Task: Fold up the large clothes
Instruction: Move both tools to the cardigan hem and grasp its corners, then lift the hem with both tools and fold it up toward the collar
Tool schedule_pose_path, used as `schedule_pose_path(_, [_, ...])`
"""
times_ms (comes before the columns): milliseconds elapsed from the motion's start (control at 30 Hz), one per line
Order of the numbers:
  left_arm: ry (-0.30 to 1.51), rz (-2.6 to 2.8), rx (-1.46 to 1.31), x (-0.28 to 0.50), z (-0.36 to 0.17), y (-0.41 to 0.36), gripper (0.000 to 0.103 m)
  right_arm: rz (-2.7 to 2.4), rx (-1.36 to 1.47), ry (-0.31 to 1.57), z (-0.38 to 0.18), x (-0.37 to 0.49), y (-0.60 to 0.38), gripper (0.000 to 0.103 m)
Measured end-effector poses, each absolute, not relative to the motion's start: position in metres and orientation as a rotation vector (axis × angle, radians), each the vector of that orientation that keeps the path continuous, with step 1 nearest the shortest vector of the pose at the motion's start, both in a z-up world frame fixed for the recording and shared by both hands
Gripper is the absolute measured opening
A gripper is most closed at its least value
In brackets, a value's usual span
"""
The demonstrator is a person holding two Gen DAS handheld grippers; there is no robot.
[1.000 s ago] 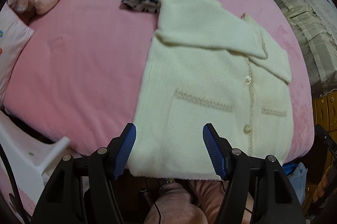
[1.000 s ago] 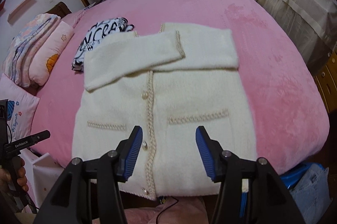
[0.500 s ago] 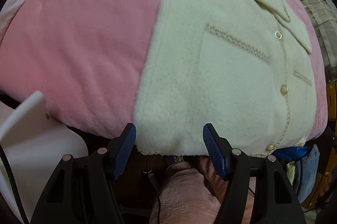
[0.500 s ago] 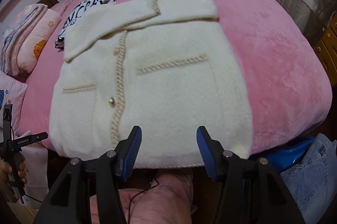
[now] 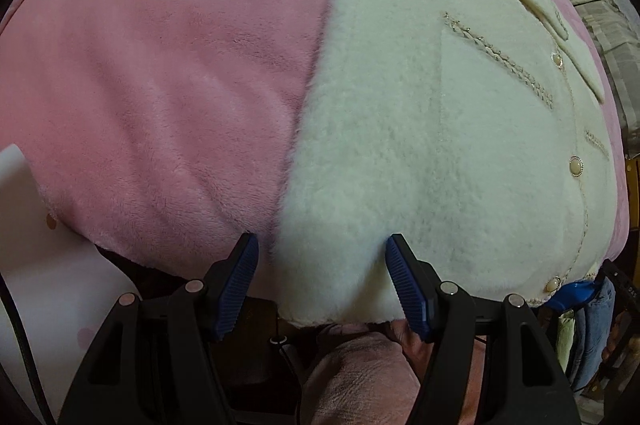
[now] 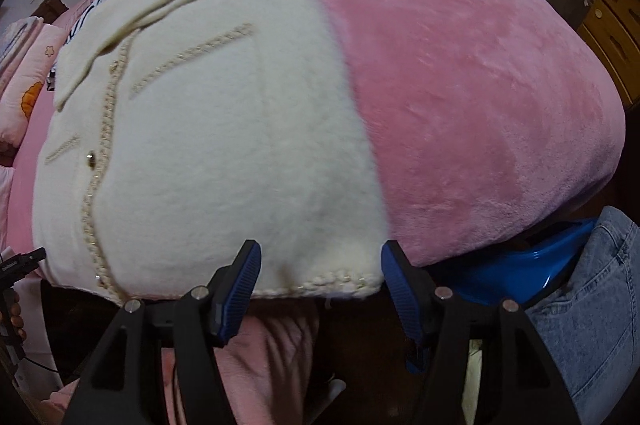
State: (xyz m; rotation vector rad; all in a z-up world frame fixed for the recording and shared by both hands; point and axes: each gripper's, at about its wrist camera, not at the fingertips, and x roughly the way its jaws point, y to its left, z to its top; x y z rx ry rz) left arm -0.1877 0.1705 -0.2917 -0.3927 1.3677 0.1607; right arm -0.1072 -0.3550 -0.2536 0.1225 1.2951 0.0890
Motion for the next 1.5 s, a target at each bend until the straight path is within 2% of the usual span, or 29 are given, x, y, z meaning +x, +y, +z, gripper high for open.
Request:
schedule_pose_path(267, [1.342,0.129,-0.433,-0.202,-0.308,0.172,0.075,0.152,0.097,1.302,-0.277,-0.093,-0.366,0.063])
schedule_pose_path(767, [1.357,0.015,-0.372,-0.205,-0.315,0.174,0.075,0.265,0.112,1.338,-0.294,-0.078,-0.371,0.063])
schedule_pose_path(967, [1.371,0.0,-0.39,-0.2,-0.318,0.177,0.082,0.245,0.112,1.327,-0.299,-0.079,-0.367,0.062])
schedule_pose_path(1133, [1.438,0.051,-0.384,-0.191,-0.321,0.172,0.081,0.251,0.068,1.345,-0.297,-0.076,-0.357,0.045])
schedule_pose_path(1167, [1.452,0.053,-0.39,-0.189,-0.321,0.172,0.075,0.259,0.052,1.353,-0.296,-0.075,-0.353,0.037])
schedule_pose_path(1200, [1.463,0.052,-0.394,-0.188,-0.32,0.171,0.063,0.266,0.039,1.361,-0.295,-0.074,-0.348,0.026])
schedule_pose_path(1233, [1.474,0.041,-0.404,-0.187,-0.319,0.169,0.054,0.275,0.023,1.371,-0.293,-0.073,-0.344,0.02])
schedule_pose_path(1267, [1.486,0.029,-0.413,-0.184,-0.317,0.167,0.032,0.277,0.008,1.381,-0.292,-0.072,-0.339,0.014])
schedule_pose_path(1300, [1.504,0.008,-0.426,-0.182,-0.316,0.164,0.016,0.275,-0.008,1.391,-0.29,-0.07,-0.336,0.012])
schedule_pose_path(1500, [1.582,-0.042,-0.433,-0.166,-0.289,0.153,0.009,0.266,-0.035,1.473,-0.269,-0.062,-0.322,0.01])
